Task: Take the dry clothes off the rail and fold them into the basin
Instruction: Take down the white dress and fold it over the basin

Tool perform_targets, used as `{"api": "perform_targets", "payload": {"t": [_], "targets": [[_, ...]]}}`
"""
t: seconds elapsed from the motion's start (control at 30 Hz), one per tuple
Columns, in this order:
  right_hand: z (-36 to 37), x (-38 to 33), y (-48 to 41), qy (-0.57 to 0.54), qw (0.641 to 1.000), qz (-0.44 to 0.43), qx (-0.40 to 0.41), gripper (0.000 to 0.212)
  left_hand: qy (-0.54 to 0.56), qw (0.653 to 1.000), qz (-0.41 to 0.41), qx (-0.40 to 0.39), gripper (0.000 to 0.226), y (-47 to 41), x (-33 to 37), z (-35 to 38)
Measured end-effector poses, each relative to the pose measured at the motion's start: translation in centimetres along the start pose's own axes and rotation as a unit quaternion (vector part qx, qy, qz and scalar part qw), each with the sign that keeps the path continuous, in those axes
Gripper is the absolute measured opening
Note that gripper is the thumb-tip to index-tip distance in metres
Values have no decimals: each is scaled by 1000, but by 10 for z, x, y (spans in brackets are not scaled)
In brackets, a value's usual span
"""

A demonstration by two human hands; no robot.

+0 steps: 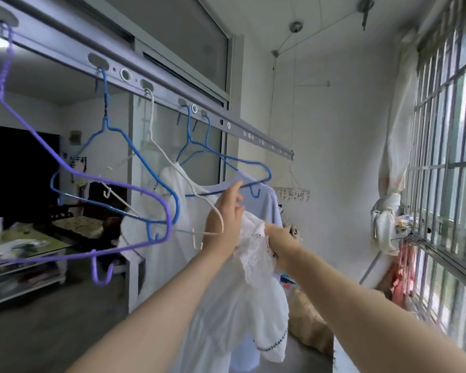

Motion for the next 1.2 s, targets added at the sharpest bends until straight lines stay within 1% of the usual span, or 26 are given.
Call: {"api": "perform_targets", "payload": {"t": [0.07,0.1,0.17,0.23,0.27,0.33,0.37,0.43,0.47,0.5,0.53,0.6,0.63,0.7,0.73,0.77,0.8,0.87,0.9,0.93,0.97,1.0,1.07,1.1,1.13,1.2], "targets": [[0,-1,3,-35,999,11,10,30,8,1000,-7,-24,72,5,1,4],[-1,-1,7,-50,999,18,6,30,-6,1000,-9,-29,73,11,-2,4],[-7,2,11,-59,997,32,25,30,-59,998,10,-12,62,24,-12,1],[-20,13,10,-62,994,58,71,30,-97,994,46,-3,46,38,-24,-1],[-25,17,13,-56,993,67,81,30,-113,992,52,-18,41,44,-34,1],[-24,20,19,-42,994,70,66,34,-156,984,42,-76,41,57,-57,8],[-22,19,24,-35,996,64,56,40,-177,977,28,-113,42,65,-69,13],[-16,11,33,-29,998,47,32,56,-220,960,-35,-170,30,81,-89,15],[-16,7,38,-29,998,42,23,62,-240,945,-79,-209,21,92,-98,16],[-19,2,42,-24,999,35,25,64,-251,926,-122,-255,18,102,-106,19],[-27,-3,47,-22,999,29,37,61,-242,909,-159,-300,21,115,-109,21],[-41,-12,56,-17,998,29,61,49,-184,894,-202,-356,32,135,-108,27],[-51,-16,62,-22,997,31,72,47,-147,889,-220,-372,31,146,-102,32],[-72,-25,76,-60,993,38,92,46,-115,868,-244,-417,25,170,-97,47],[-80,-31,85,-78,993,39,83,45,-111,860,-255,-428,20,180,-90,53],[-86,-35,95,-70,995,37,65,41,-100,860,-272,-420,18,186,-85,57],[-91,-38,104,-36,998,34,48,35,-97,863,-294,-399,24,187,-83,59],[-122,-42,118,85,994,-9,65,21,-144,873,-297,-359,31,182,-77,57],[-142,-45,122,149,983,-47,96,14,-174,884,-283,-330,34,173,-72,50],[-162,-49,128,219,963,-86,129,10,-186,894,-276,-299,34,165,-68,44],[-182,-52,134,297,934,-117,161,8,-192,903,-268,-275,33,159,-63,38],[-203,-52,144,388,890,-137,194,6,-203,907,-260,-262,30,157,-55,35],[-239,-49,162,549,787,-136,246,11,-240,914,-215,-246,27,151,-31,34],[-253,-47,172,599,747,-121,263,16,-247,920,-191,-239,27,149,-16,37],[-265,-43,183,633,717,-105,273,19,-241,929,-171,-224,28,149,2,40],[-278,-41,202,683,666,-92,283,16,-206,948,-147,-193,29,145,33,44]]}}
Point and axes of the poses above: each hand's wrist, its own y-axis away from the middle knuckle, its own z-axis out of the palm, x = y × z, the point moved 9 cm from there along -y, towards the middle knuckle, and after that the axes turned 11 degrees about x, right-handed, at the moved point
